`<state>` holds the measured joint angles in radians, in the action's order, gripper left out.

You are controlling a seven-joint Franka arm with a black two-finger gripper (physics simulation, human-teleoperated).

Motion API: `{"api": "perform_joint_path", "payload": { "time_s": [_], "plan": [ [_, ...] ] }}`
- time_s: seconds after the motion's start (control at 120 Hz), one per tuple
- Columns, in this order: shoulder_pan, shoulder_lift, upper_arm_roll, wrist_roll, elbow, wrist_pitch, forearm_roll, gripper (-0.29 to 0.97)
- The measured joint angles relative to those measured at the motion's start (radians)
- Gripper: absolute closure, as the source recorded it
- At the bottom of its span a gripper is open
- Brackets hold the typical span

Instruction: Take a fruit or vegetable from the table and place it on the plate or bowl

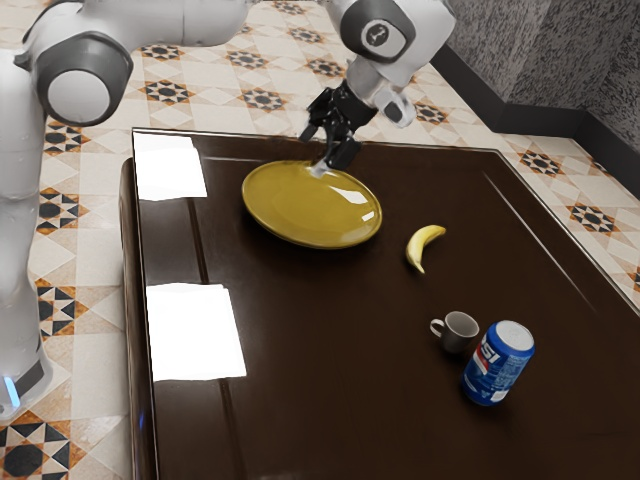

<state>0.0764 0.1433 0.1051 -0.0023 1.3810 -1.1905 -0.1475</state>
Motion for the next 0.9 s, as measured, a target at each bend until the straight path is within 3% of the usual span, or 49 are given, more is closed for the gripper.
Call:
{"api": "perform_joint_path", "payload": {
  "time_s": [0.15,0.358,0.533,0.65,0.9],
  "plan": [
    [0.014,0.0,0.0,-0.002,0.008,-0.258,-0.012,0.0],
    [0.005,0.05,0.035,-0.099,-0.014,-0.421,0.035,0.0],
    [0.047,0.083,0.022,-0.252,-0.014,-0.469,0.028,0.0],
    [0.035,0.09,0.013,-0.356,-0.022,-0.457,0.068,0.0],
    [-0.052,0.409,0.011,-0.504,-0.341,-0.414,0.138,0.0]
  ]
}}
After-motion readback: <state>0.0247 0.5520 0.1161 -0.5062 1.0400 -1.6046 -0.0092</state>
